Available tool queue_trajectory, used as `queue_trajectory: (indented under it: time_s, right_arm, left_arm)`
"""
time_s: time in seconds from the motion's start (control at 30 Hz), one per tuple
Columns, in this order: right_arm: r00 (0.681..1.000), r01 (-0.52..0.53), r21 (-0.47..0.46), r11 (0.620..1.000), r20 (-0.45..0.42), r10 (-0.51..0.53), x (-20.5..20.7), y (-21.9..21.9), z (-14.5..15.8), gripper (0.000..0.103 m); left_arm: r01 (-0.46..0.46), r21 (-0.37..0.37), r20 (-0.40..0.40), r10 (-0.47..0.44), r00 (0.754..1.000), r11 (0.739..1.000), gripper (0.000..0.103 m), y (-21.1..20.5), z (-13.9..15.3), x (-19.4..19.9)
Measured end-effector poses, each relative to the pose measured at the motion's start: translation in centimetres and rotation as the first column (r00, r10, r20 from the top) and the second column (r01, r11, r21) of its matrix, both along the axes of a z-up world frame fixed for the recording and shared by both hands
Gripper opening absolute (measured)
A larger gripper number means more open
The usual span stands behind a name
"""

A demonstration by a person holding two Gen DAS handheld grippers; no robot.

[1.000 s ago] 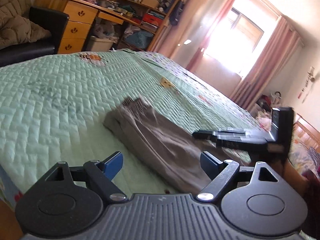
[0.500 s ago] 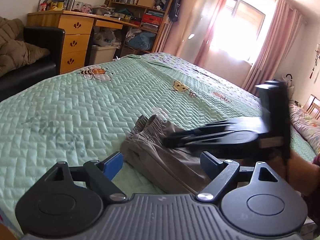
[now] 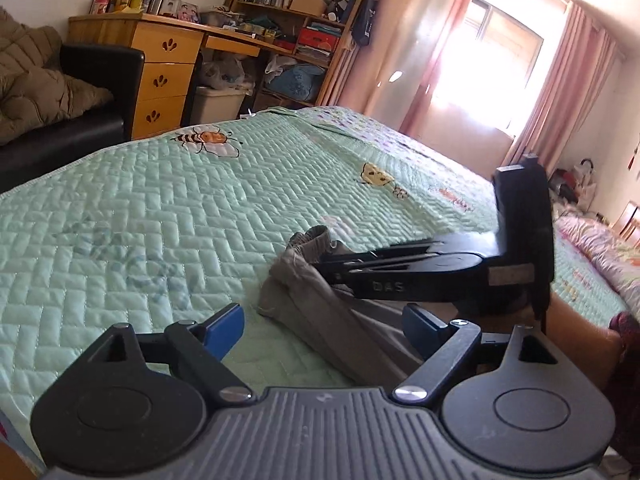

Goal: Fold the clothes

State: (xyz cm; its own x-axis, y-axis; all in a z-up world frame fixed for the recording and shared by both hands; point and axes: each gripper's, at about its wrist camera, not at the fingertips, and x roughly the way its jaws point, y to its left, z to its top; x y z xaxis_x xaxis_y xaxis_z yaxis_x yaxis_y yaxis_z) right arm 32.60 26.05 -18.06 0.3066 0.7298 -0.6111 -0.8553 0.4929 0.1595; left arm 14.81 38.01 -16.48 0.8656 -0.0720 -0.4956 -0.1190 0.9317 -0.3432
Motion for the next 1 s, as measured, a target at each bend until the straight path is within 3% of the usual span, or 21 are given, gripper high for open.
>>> queue_trajectory:
  time_s: [0.1,0.27,0.37,0.43,0.53,0.63,0.73,0.9,1.0]
  right_arm:
    - [0.998,0.055,0.053,0.997,-0.023,-0.054,-0.4,-2.2,1.2,0.028]
    - [0.991,0.116,0.118,0.986,-0.081,-0.107,-3.0,-8.5,2.5,0.032]
    - [0.976,0.173,0.121,0.977,-0.157,-0.153,-4.1,-12.9,2.2,0.037]
    - [0.97,0.192,0.097,0.977,-0.169,-0.174,-4.9,-15.1,1.8,0.037]
    - [0.978,0.183,0.0,0.983,-0.097,-0.183,-5.3,-16.5,1.1,0.037]
    - [0.973,0.211,-0.101,0.972,-0.077,-0.219,-3.1,-17.3,-1.1,0.033]
    - [0.965,0.238,-0.043,0.97,-0.1,-0.242,-0.7,-18.1,-1.6,0.019]
    - [0.947,0.278,0.019,0.96,-0.174,-0.271,0.5,-19.1,-1.8,0.02]
    - [0.94,0.3,0.067,0.952,-0.192,-0.283,-0.7,-20.7,-1.3,0.023]
  left_arm:
    - [0.025,-0.016,0.024,-0.024,0.999,1.0,0.088,0.2,0.8,0.2]
    - [0.152,-0.041,0.047,-0.15,0.988,0.987,0.092,-1.5,1.7,2.0]
    - [0.228,-0.049,0.045,-0.226,0.973,0.972,0.092,-2.8,1.9,3.4]
    - [0.278,-0.054,0.044,-0.276,0.96,0.959,0.092,-3.6,2.0,4.4]
    - [0.315,-0.026,-0.035,-0.316,0.948,0.949,0.092,-4.9,0.9,6.7]
    - [0.295,0.037,-0.131,-0.288,0.949,0.955,0.092,-5.3,-0.9,9.0]
    - [0.244,0.08,-0.22,-0.222,0.95,0.966,0.091,-4.8,-2.7,11.1]
    - [0.24,0.113,-0.232,-0.209,0.95,0.964,0.092,-4.6,-2.8,11.9]
    - [0.243,0.092,-0.223,-0.218,0.95,0.966,0.092,-4.6,-2.3,11.7]
